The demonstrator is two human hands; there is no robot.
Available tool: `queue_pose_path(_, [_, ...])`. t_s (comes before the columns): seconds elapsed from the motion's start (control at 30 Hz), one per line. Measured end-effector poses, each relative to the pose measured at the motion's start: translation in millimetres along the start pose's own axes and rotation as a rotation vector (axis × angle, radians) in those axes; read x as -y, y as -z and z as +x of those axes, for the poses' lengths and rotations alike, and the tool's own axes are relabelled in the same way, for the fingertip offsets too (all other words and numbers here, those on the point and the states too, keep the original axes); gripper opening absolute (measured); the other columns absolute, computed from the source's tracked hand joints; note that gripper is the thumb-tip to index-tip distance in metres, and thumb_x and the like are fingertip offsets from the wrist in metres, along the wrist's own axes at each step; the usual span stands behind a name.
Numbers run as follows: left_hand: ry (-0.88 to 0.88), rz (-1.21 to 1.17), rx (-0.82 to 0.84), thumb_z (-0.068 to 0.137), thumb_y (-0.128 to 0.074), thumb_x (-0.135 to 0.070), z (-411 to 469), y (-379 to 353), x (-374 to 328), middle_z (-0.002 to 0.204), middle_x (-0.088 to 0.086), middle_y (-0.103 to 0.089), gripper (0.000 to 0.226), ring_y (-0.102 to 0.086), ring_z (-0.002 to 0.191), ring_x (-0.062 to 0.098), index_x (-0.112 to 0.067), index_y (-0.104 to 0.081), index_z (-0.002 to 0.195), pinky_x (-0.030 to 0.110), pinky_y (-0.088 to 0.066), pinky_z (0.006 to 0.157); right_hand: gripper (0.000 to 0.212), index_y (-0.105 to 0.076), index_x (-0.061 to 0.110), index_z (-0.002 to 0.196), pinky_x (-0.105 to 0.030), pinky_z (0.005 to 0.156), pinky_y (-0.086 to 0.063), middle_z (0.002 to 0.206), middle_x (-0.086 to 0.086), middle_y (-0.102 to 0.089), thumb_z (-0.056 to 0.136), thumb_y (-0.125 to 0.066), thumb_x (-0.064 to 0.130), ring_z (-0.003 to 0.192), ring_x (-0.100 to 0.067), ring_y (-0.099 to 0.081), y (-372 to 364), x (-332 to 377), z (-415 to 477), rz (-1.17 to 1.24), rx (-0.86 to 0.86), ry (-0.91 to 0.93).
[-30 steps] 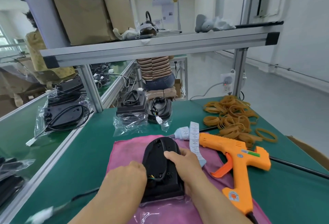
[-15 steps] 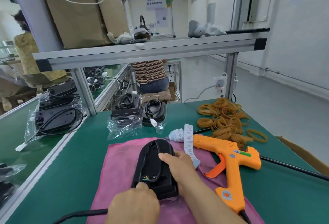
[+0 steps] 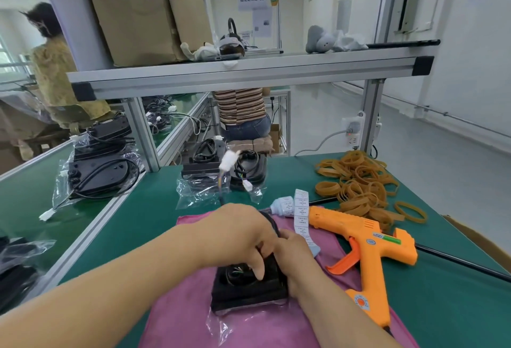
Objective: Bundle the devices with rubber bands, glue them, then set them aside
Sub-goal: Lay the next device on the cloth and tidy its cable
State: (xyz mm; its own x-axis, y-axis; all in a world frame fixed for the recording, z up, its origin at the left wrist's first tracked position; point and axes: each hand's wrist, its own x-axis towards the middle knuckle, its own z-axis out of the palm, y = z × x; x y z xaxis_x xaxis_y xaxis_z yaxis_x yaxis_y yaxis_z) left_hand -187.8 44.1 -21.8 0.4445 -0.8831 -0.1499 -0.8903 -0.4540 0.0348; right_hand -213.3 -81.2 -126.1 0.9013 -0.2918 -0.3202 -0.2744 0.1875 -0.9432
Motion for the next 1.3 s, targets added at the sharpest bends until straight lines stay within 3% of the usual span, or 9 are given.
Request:
queue_pose_path(0.13, [0.148,-0.438,-0.082,0.070,-0.088,-0.028,-5,-16,18,0.082,-0.001,-0.068,0.021,-0.061,0.077,0.015,-0.020,-0.071,0.081,0.041,-0.052,0.077,0.011,-0.067,0.009,0.090,-0.022,0.042,-0.048,0.065,-0.010,-0.071,0.079,-0.067,0.006,0.049,-0.018,-0.066,-2,0,2,0.052,0.018,-0.009])
queue_pose_path(0.3, [0.164,-0.357,-0.058,0.065,-0.089,-0.037,8,-13,24,0.084,-0.004,-0.067,0.028,-0.059,0.078,0.010,-0.023,-0.070,0.081,0.026,-0.048,0.069,0.007,-0.067,0.010,0.089,-0.022,0.041,-0.048,0.059,-0.006,-0.070,0.082,-0.066,0.007,0.046,-0.016,-0.066,-1,0,5,0.041,0.036,-0.019])
queue_pose_path(0.5, [0.170,-0.363,0.114,0.083,-0.078,-0.027,17,-4,32,0.096,-0.006,-0.070,0.009,-0.063,0.092,0.012,-0.026,-0.075,0.091,0.035,-0.052,0.090,0.013,-0.067,0.009,0.089,-0.041,0.061,-0.059,0.077,-0.019,-0.073,0.078,-0.072,0.006,0.067,-0.031,-0.070,-2,-1,7,0.052,0.071,-0.018])
queue_pose_path(0.67, [0.285,-0.301,0.058,0.071,-0.086,-0.040,25,-4,33,0.071,-0.011,-0.060,0.024,-0.053,0.064,0.005,-0.024,-0.071,0.080,0.023,-0.042,0.058,0.021,-0.068,0.008,0.103,-0.055,0.084,-0.057,0.092,-0.021,-0.074,0.083,-0.070,0.014,0.086,-0.037,-0.071,1,4,3,0.013,0.138,-0.033])
queue_pose_path(0.8, [0.334,-0.241,0.077,0.068,-0.087,-0.043,32,-11,31,0.065,-0.008,-0.057,0.032,-0.049,0.058,0.010,-0.022,-0.063,0.074,0.024,-0.037,0.051,0.041,-0.059,-0.007,0.122,-0.055,0.099,-0.045,0.112,-0.029,-0.062,0.085,-0.047,0.004,0.099,-0.038,-0.058,17,4,2,0.227,0.398,-0.087])
queue_pose_path(0.9, [0.339,-0.191,0.117,0.067,-0.087,-0.043,38,-9,30,0.068,-0.004,-0.062,0.033,-0.050,0.057,0.012,-0.019,-0.068,0.079,0.023,-0.038,0.049,0.055,-0.056,-0.006,0.122,-0.043,0.088,-0.053,0.105,-0.022,-0.064,0.068,-0.055,-0.004,0.095,-0.031,-0.062,24,6,-2,0.203,0.578,-0.014])
queue_pose_path(1.03, [0.277,-0.174,0.172,0.068,-0.087,-0.041,44,-5,33,0.071,-0.007,-0.064,0.028,-0.052,0.060,0.010,-0.023,-0.068,0.077,0.023,-0.039,0.051,0.057,-0.059,0.001,0.118,-0.033,0.077,-0.057,0.099,-0.015,-0.069,0.062,-0.057,-0.010,0.089,-0.023,-0.069,22,6,-1,0.140,0.589,-0.017])
queue_pose_path(1.2, [0.232,-0.267,0.142,0.082,-0.078,-0.022,42,9,58,0.081,-0.017,-0.066,0.011,-0.062,0.079,0.005,-0.028,-0.073,0.089,0.026,-0.049,0.075,0.066,-0.058,0.000,0.121,-0.042,0.074,-0.058,0.100,-0.021,-0.069,0.057,-0.056,-0.015,0.088,-0.034,-0.069,17,7,3,0.222,0.551,-0.102])
queue_pose_path(1.3, [0.248,-0.230,0.019,0.083,-0.078,-0.025,43,1,65,0.094,-0.014,-0.066,0.011,-0.057,0.097,0.012,-0.029,-0.074,0.092,0.028,-0.046,0.086,0.055,-0.060,0.003,0.121,-0.044,0.078,-0.058,0.105,-0.022,-0.071,0.072,-0.056,-0.021,0.093,-0.037,-0.070,18,8,3,0.194,0.521,-0.129])
